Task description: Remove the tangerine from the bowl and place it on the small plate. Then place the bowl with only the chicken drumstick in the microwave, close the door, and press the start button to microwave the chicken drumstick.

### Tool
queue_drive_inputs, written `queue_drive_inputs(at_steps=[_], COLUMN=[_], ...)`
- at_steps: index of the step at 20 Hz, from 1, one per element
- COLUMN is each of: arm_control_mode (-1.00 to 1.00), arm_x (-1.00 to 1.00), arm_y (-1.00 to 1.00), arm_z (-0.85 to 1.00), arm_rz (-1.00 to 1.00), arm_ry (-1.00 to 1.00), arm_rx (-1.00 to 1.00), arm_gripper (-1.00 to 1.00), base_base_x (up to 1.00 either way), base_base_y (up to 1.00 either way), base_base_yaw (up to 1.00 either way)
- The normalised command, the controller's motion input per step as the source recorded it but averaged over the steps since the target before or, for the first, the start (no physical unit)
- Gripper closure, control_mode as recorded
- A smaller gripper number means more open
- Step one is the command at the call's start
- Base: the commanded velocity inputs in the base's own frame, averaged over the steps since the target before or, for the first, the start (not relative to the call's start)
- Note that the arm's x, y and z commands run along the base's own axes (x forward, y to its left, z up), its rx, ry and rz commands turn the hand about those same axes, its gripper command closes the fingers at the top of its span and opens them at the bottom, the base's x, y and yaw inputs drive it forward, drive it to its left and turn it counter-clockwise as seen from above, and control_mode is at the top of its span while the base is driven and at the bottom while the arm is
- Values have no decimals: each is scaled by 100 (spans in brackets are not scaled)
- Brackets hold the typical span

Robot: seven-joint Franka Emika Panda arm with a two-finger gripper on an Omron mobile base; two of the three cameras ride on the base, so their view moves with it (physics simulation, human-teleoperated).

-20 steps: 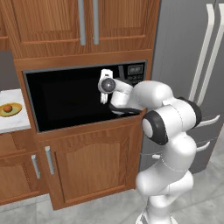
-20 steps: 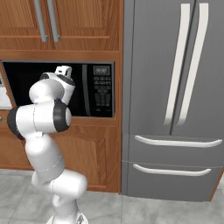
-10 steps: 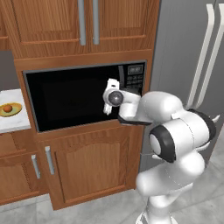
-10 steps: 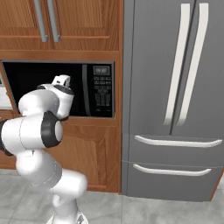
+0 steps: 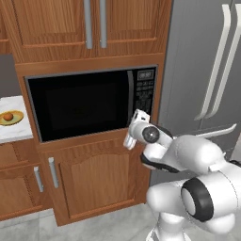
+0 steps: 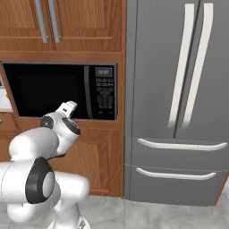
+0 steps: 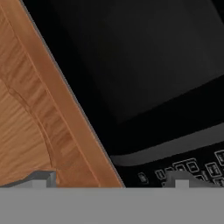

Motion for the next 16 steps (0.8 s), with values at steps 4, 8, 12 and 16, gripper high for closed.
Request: queue_drive_inputs(at_steps=[4,8,12,16], arm_control_mode=[-100,-100,-100,-100], arm_x=[-69,-35,-3,0], arm_y=[-73,-93,-81,-42], arm_z=[9,0,-2,-35], arm_rz=[2,7,11,17], arm_ry=[17,11,3,10], arm_rx=[11,6,2,0], arm_gripper=[-100,-100,-100,-100], base_base_x=[0,0,0,0], base_base_y=[0,0,0,0], base_base_yaw=[0,0,0,0])
